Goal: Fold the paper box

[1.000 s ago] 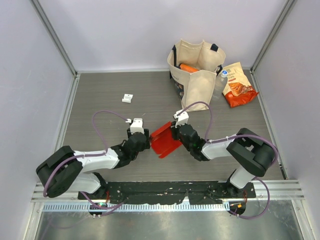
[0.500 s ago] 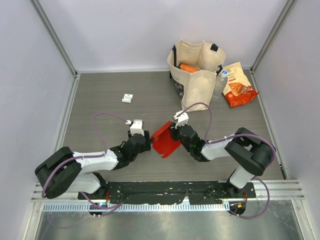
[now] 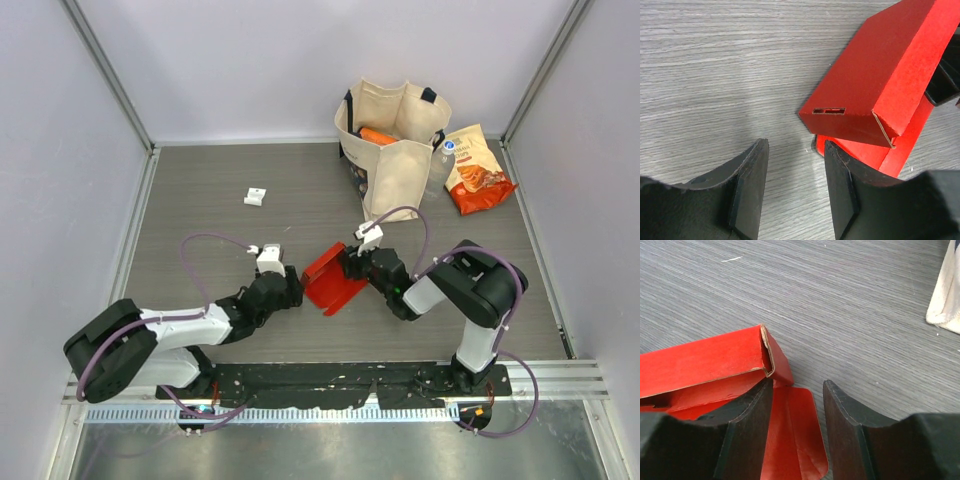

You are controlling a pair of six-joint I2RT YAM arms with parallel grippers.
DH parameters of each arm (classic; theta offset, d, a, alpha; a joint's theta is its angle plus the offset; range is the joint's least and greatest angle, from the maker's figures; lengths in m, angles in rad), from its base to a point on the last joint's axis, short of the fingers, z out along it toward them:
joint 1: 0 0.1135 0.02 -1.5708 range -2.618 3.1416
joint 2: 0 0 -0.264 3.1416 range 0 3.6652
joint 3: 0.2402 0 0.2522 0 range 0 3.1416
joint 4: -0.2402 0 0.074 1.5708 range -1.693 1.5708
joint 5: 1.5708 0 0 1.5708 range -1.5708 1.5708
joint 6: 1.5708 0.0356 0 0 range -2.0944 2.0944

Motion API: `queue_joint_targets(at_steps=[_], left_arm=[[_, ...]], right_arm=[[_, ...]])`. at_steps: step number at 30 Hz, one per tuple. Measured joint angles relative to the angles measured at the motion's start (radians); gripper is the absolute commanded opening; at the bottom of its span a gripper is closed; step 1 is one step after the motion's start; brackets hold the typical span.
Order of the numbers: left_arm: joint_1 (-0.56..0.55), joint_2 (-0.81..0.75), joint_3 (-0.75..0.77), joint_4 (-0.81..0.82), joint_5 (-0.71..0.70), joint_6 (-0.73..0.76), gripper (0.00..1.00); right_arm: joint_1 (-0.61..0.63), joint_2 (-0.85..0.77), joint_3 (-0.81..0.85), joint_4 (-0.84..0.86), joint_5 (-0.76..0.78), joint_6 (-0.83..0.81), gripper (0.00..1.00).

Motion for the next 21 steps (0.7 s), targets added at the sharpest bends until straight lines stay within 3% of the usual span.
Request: queue_joint_targets(at_steps=[11,14,17,21], left_arm=[[0.0,0.004,-0.011,0.003,0.024,-0.033,0.56],[0.0,0.018,-0.013,0.009,0.031,-0.039,0.55],[0.0,0.018,-0.013,0.01,0.031,-0.04,0.53],[0.0,0.018,-0.013,0.008,0.023,-0.047,0.52]], right_arm=[[-0.036,0.083,0.059,0.093,-0.121,-0.03,0.49],[-0.036,0.094,0.078,0.109,-0.132,-0.035,0.43],[-0.036,0.1,0.087,0.116,-0.136,-0.038,0.28],[-0.036,0.1,0.085,0.138,-0.134,-0.037,0.15]])
